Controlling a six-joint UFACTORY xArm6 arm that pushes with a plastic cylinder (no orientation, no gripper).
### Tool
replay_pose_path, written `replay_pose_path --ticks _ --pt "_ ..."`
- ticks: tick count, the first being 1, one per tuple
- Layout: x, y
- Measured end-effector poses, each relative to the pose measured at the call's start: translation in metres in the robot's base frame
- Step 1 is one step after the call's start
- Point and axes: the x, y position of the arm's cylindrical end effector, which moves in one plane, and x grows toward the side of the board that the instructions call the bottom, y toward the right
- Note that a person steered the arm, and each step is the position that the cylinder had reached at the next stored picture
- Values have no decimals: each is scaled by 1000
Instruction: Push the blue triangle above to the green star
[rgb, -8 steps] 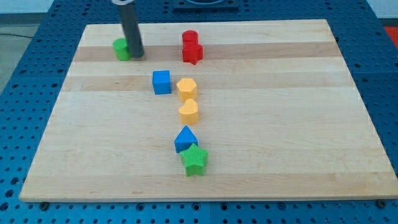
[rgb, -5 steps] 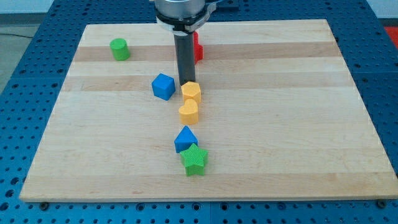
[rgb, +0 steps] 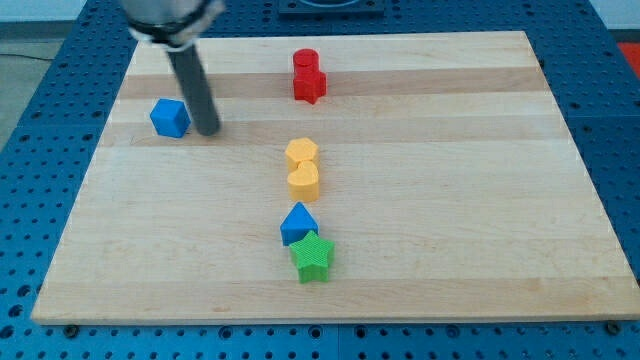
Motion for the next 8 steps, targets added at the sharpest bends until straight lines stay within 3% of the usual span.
replay_pose_path --ticks 1,2,3,4,6,7,8 --pt "0 102" --pt "37 217" --pt "136 223" --pt "174 183" --pt "152 48" --pt "128 23" --pt "145 39"
